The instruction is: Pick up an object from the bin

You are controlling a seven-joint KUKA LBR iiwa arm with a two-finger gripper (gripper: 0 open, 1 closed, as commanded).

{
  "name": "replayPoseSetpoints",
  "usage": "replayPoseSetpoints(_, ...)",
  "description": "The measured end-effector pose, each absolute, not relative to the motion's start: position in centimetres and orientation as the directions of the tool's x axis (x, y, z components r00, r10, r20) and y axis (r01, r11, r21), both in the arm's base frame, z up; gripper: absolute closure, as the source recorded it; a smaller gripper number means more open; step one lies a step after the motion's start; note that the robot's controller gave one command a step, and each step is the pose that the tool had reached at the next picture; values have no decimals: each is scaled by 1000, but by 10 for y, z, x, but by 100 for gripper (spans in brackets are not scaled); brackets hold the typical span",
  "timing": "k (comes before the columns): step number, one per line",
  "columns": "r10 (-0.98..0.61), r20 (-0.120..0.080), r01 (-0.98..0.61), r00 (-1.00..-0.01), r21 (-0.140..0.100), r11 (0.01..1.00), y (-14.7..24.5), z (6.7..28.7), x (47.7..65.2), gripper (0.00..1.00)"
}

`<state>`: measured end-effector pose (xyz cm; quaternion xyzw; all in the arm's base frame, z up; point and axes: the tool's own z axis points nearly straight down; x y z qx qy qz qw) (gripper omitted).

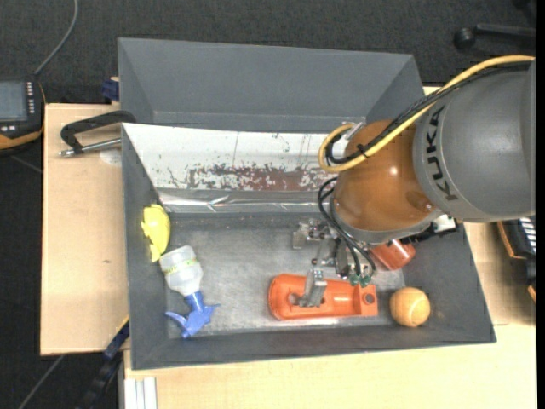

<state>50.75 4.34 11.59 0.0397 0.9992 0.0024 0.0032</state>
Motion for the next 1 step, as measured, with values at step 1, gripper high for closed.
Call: replayPoseSetpoints(1,-268,-3,-268,-964,5,964,19,85,503,0)
